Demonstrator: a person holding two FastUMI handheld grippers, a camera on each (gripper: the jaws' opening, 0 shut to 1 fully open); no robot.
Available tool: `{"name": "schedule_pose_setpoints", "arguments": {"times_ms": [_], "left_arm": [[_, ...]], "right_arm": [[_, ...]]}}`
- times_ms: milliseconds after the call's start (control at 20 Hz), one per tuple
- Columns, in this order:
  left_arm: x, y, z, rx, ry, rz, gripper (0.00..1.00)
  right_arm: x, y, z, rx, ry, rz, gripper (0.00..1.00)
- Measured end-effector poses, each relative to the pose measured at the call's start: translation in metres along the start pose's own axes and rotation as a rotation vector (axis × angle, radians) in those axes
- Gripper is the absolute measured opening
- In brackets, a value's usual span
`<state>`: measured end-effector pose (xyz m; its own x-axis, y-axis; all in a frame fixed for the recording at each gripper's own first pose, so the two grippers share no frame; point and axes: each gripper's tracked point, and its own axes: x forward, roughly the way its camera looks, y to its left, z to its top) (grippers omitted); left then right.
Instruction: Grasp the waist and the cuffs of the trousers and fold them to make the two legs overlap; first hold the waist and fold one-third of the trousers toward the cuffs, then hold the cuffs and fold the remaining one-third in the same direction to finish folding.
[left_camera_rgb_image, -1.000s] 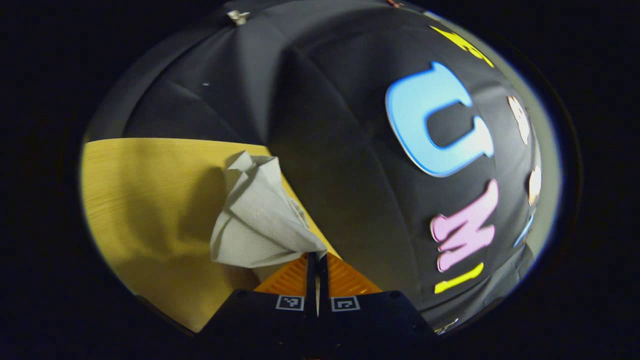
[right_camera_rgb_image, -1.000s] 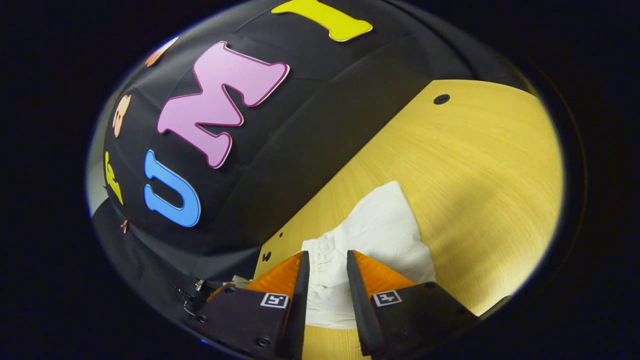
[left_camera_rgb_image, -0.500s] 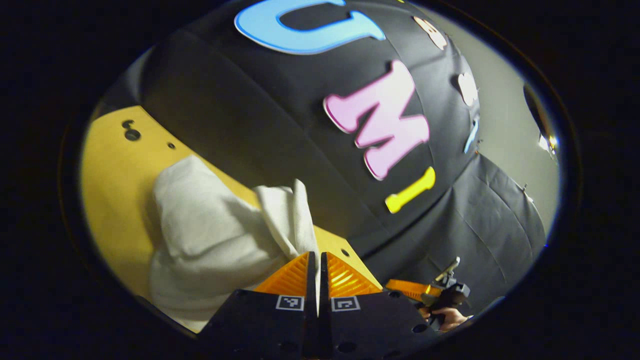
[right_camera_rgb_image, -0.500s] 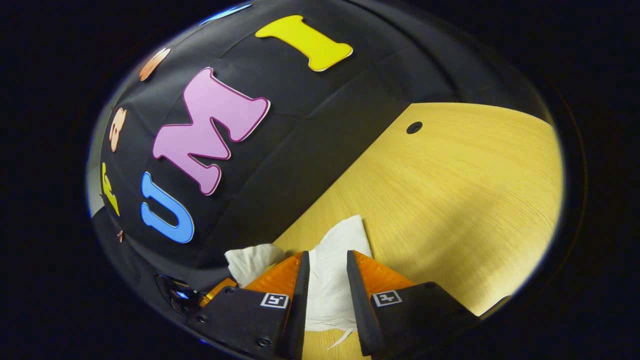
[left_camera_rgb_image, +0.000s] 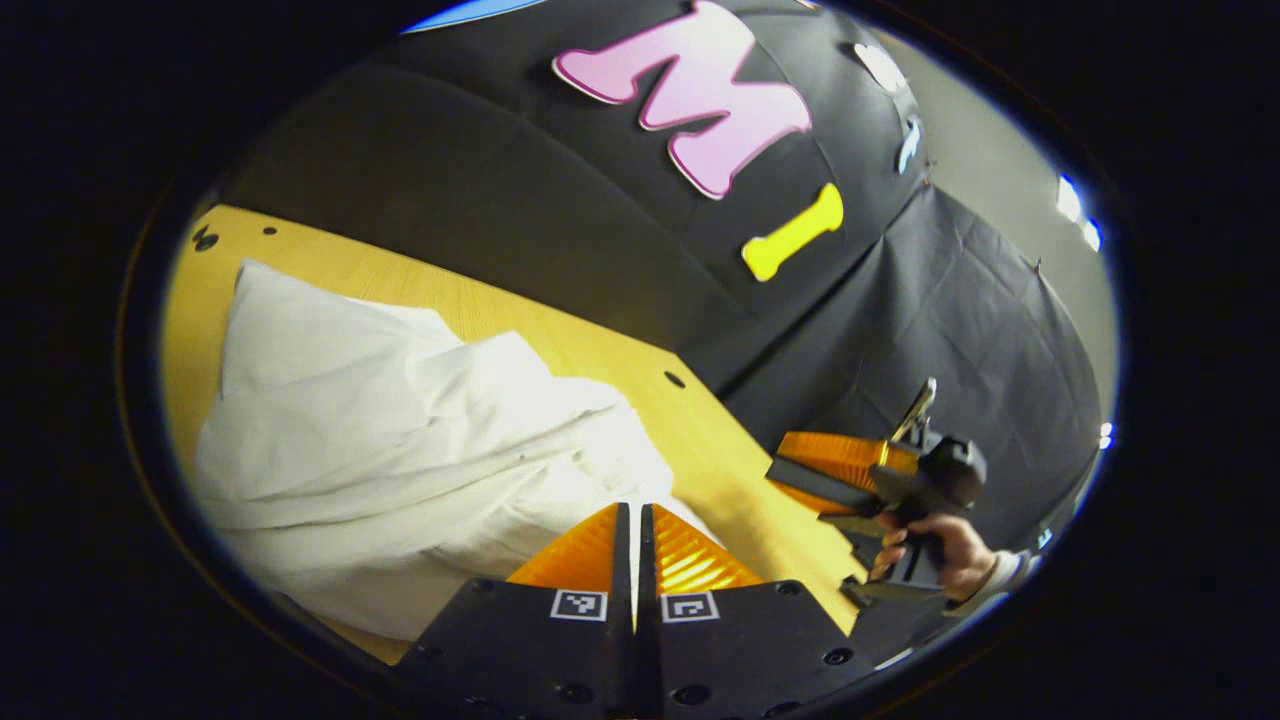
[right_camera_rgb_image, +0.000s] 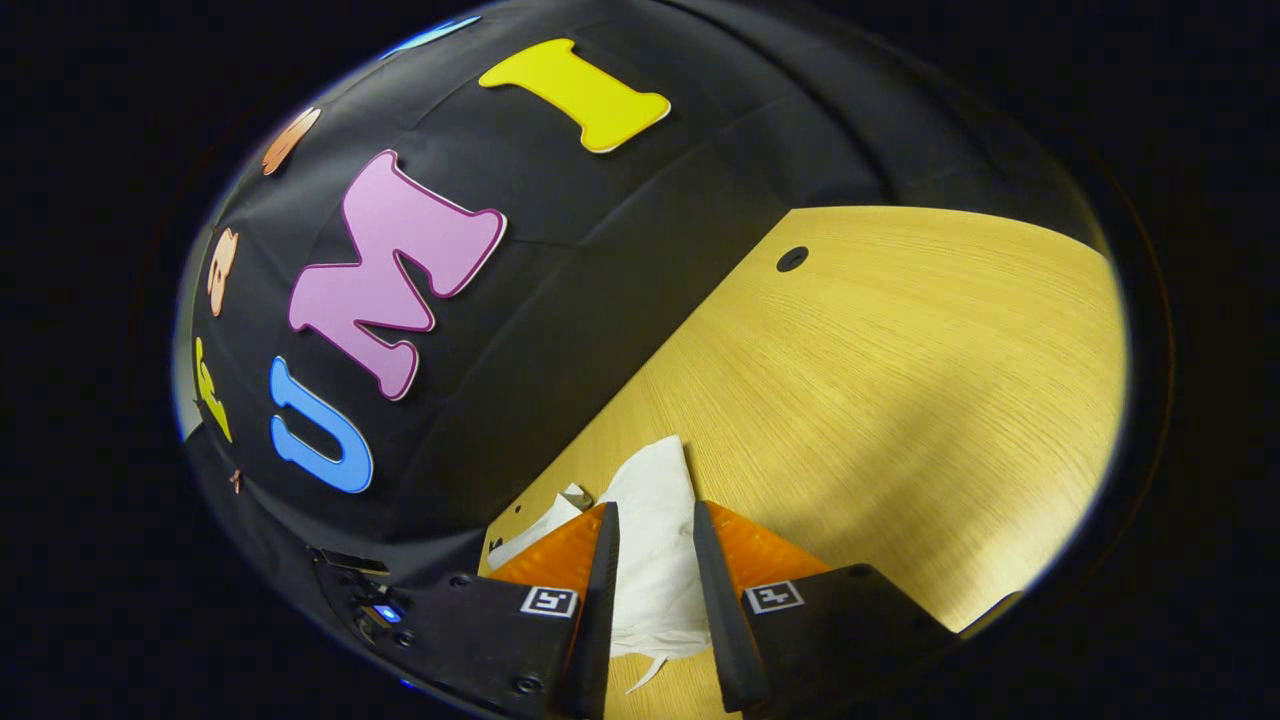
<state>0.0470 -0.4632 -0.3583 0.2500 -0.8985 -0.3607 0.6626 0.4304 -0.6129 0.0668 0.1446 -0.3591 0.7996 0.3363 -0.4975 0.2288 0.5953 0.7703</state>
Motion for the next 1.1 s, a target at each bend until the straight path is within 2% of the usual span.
{"name": "schedule_pose_setpoints", "arguments": {"times_ms": [300,500,550,600,700,750,800,850,900,950,1050,1100], "left_arm": [[0.002,0.015,-0.029,0.064,0.085,0.106,0.06],[0.003,0.012,-0.034,0.1,0.103,0.132,0.06],[-0.001,0.011,-0.032,0.114,0.096,0.151,0.16],[-0.004,0.009,-0.028,0.125,0.091,0.166,0.34],[-0.019,0.0,-0.02,0.13,0.08,0.205,0.64],[-0.026,-0.006,-0.012,0.123,0.07,0.221,0.72],[-0.035,-0.013,-0.005,0.113,0.055,0.236,0.73],[-0.045,-0.021,0.003,0.099,0.039,0.247,0.75],[-0.056,-0.028,0.01,0.085,0.031,0.259,0.75],[-0.067,-0.034,0.016,0.071,0.025,0.279,0.76],[-0.092,-0.046,0.025,0.048,0.012,0.307,0.75],[-0.11,-0.054,0.033,0.039,-0.006,0.323,0.75]], "right_arm": [[0.004,0.001,-0.012,0.01,0.041,0.004,0.46],[-0.001,0.005,-0.013,0.031,0.058,0.006,0.46],[-0.002,0.006,-0.012,0.034,0.061,0.003,0.46],[-0.006,0.007,-0.013,0.04,0.07,0.003,0.46],[-0.013,0.01,-0.014,0.049,0.081,-0.001,0.46],[-0.018,0.013,-0.016,0.045,0.09,-0.005,0.46],[-0.023,0.017,-0.018,0.037,0.101,-0.002,0.46],[-0.03,0.022,-0.02,0.026,0.112,0.005,0.64],[-0.036,0.03,-0.02,0.014,0.119,0.02,0.49],[-0.043,0.038,-0.02,0.002,0.127,0.039,0.56],[-0.059,0.053,-0.014,-0.03,0.125,0.063,0.56],[-0.071,0.063,-0.008,-0.061,0.119,0.08,0.45]]}}
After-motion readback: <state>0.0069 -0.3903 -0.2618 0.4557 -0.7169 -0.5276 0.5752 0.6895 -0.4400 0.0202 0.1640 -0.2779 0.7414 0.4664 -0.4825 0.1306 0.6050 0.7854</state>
